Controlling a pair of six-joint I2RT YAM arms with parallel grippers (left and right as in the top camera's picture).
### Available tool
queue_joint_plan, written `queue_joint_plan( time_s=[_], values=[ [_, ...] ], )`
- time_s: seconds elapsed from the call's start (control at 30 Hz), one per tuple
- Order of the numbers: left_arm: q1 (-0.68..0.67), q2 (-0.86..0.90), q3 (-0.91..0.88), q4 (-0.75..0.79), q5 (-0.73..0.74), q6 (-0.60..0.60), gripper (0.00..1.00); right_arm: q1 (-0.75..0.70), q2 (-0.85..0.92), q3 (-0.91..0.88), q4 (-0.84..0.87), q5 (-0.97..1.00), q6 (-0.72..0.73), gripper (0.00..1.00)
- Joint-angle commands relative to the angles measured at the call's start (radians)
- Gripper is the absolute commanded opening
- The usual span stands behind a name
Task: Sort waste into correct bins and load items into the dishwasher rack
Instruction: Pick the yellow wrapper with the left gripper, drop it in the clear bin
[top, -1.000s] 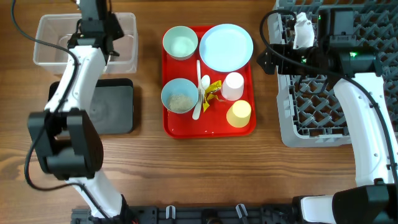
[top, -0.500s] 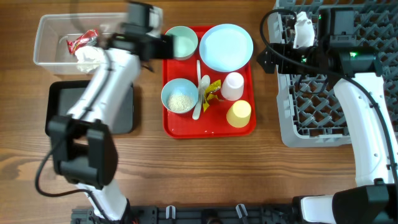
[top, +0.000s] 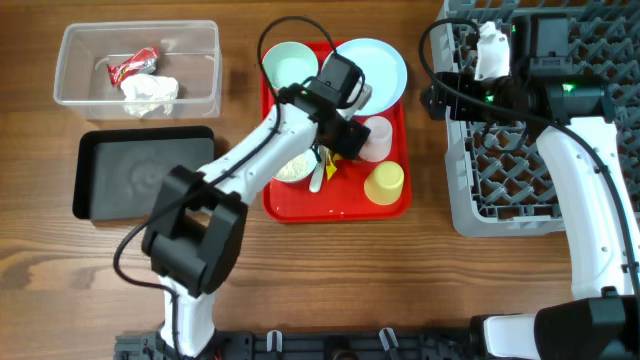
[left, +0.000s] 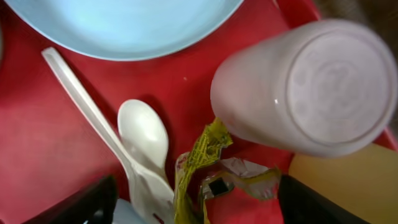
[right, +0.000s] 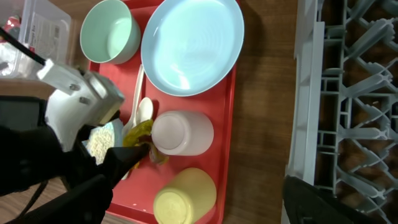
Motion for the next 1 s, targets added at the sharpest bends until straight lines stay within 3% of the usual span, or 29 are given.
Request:
queue_joint_plan(
  time_s=[0.0,0.23,0.27,0.33,0.37,0.6,0.73,0.83,0.97],
  values=[
    [0.002,0.04,-0.005,-0.003,0.008,0.016,0.73,0.004,0.011,0.017,-0.001,0.014,0.0,0.93],
    [0.003,0.103,-0.005,0.005,0.008,0.015,0.5,0.004,0.011,0.017,-0.003,0.014,-0.001,0.92],
    [0.002,0.107,-0.005,0.005,0.008,0.015,0.41,0.004,0.011,0.017,-0.004,0.014,0.0,0.93],
    [0.002,0.106,-0.004,0.009,0.007,0.015,0.09,0.004,0.011,0.017,-0.005,0.014,0.0,0.93],
    [0.003,0.102,-0.003,0.012,0.007,0.015,0.04,0.004,0.011,0.017,-0.005,0.014,0.0,0.92],
    [0.032,-0.044,0.088,-0.008,0.0,-0.023,0.04,0.004,0.011,0.017,-0.012,0.014,0.0,0.92],
    [0.101,-0.161,0.095,-0.046,-0.166,-0.041,0.04,0.004,0.011,0.017,-0.016,0.015,0.0,0.92],
    [0.2,-0.216,0.095,-0.042,-0.257,-0.044,0.04,0.004,0.011,0.017,-0.004,0.014,0.0,0.93],
    [0.41,-0.2,0.095,0.087,-0.222,-0.041,0.04,0.004,0.011,0.017,0.007,0.013,0.011,0.93]
  ],
)
